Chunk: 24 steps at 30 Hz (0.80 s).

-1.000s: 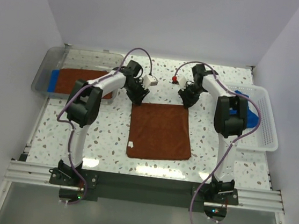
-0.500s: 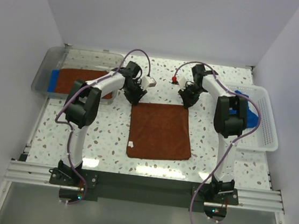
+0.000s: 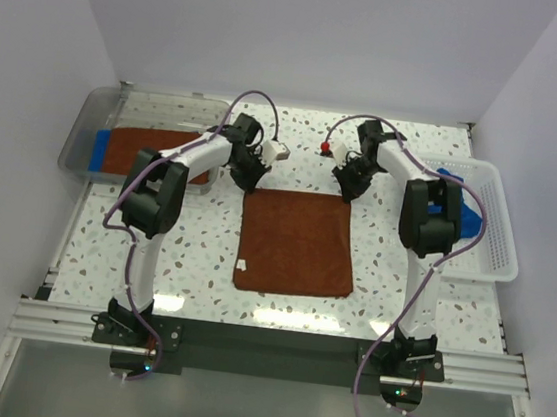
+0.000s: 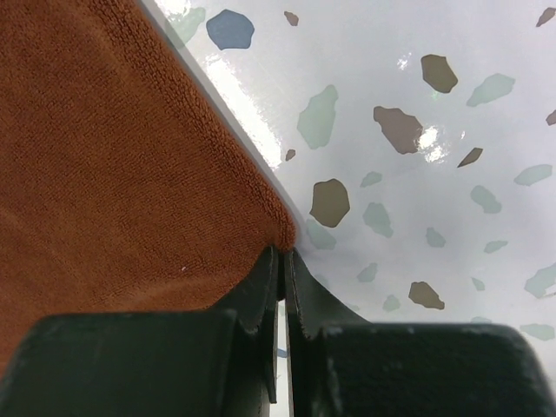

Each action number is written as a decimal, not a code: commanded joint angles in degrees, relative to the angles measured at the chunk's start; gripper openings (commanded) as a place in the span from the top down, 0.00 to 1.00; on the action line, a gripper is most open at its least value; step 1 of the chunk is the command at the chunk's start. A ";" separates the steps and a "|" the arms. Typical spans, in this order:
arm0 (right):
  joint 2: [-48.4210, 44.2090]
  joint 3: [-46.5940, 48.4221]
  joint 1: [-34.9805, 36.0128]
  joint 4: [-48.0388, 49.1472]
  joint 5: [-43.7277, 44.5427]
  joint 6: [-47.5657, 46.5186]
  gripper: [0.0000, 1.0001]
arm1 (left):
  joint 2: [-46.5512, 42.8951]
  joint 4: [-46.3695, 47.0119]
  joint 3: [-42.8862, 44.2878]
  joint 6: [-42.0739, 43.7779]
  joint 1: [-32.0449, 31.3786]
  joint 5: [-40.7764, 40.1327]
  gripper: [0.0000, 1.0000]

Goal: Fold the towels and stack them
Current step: Fold the towel

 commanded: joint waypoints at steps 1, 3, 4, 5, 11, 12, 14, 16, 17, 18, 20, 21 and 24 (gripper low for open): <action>-2.59 -2.06 0.17 3.41 2.96 1.54 1.00 | 5.85 -6.91 -2.39 -0.30 0.66 -5.04 1.00; -4.79 -2.41 0.08 5.87 3.84 3.47 1.00 | 4.54 -7.53 0.07 -0.22 0.75 -6.09 1.00; -7.24 -2.59 0.08 8.49 4.89 4.09 1.00 | 3.66 -6.92 0.69 -0.13 0.75 -6.97 1.00; -8.39 -2.94 0.08 10.00 5.59 5.66 1.00 | 2.78 -6.04 1.22 -0.21 0.75 -8.89 1.00; -16.04 -5.13 0.34 18.00 7.09 9.19 1.00 | -3.20 2.66 3.16 -2.50 0.75 -16.72 1.00; -17.10 -5.75 0.52 18.71 7.18 9.28 1.00 | -5.12 4.49 1.68 -3.28 0.75 -17.43 1.00; -19.38 -7.59 0.78 19.77 7.88 9.20 1.00 | -7.76 6.35 -0.34 -3.73 0.66 -18.92 1.00; -23.42 -9.08 0.96 21.17 8.50 9.11 1.00 | -13.20 9.95 -4.03 -4.43 0.66 -20.16 1.00; -24.83 -10.74 0.96 21.78 8.67 9.28 1.00 | -15.14 11.09 -5.18 -4.52 0.66 -21.73 1.00; -27.80 -11.54 0.96 22.40 9.37 9.28 1.00 | -18.98 12.93 -6.76 -5.13 0.66 -22.36 1.00; -30.71 -13.39 0.96 22.93 9.99 9.63 1.00 | -22.87 13.82 -7.73 -5.75 0.58 -23.58 1.00; -32.21 -13.92 1.04 22.93 10.43 9.81 1.00 | -26.81 14.70 -9.04 -6.36 0.49 -23.59 1.00; -39.32 -17.78 1.22 23.90 10.61 10.77 1.00 | -35.24 17.07 -13.51 -7.15 -0.73 -24.20 1.00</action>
